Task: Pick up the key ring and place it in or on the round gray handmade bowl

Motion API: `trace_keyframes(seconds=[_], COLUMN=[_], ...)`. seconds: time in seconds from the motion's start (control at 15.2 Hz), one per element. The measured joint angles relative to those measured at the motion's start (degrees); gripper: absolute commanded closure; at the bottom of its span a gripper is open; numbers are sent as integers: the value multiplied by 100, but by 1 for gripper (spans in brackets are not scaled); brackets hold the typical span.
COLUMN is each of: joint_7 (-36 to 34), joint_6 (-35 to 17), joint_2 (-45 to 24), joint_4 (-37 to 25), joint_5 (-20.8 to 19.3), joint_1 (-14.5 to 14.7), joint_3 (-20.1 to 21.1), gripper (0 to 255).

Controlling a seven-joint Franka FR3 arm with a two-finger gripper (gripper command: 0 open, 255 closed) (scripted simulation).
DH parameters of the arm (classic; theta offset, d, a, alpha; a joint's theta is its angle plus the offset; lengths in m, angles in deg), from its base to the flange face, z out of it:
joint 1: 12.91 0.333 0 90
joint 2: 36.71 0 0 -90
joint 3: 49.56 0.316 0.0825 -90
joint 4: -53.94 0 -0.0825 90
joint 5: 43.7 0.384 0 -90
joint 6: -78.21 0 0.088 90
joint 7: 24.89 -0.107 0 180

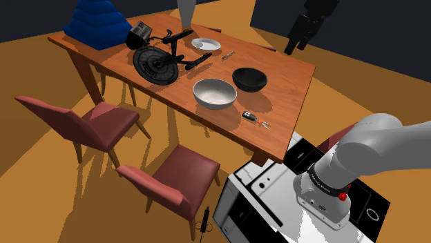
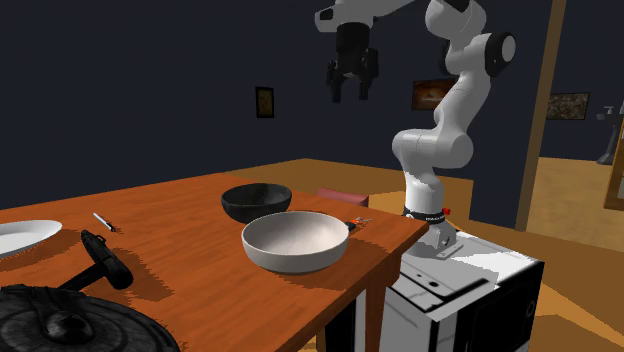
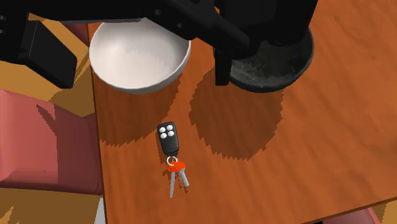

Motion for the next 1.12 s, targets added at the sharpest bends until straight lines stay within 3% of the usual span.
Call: trace_keyframes(seconds=[0.26, 1.12], joint_7=[-31, -392], joint_6=[-343, -2883], joint_2=[92, -135], joint_4=[440, 2766], joint_5=[8, 196], joint_1=[18, 241], joint_3=[77, 735], gripper=[0, 0])
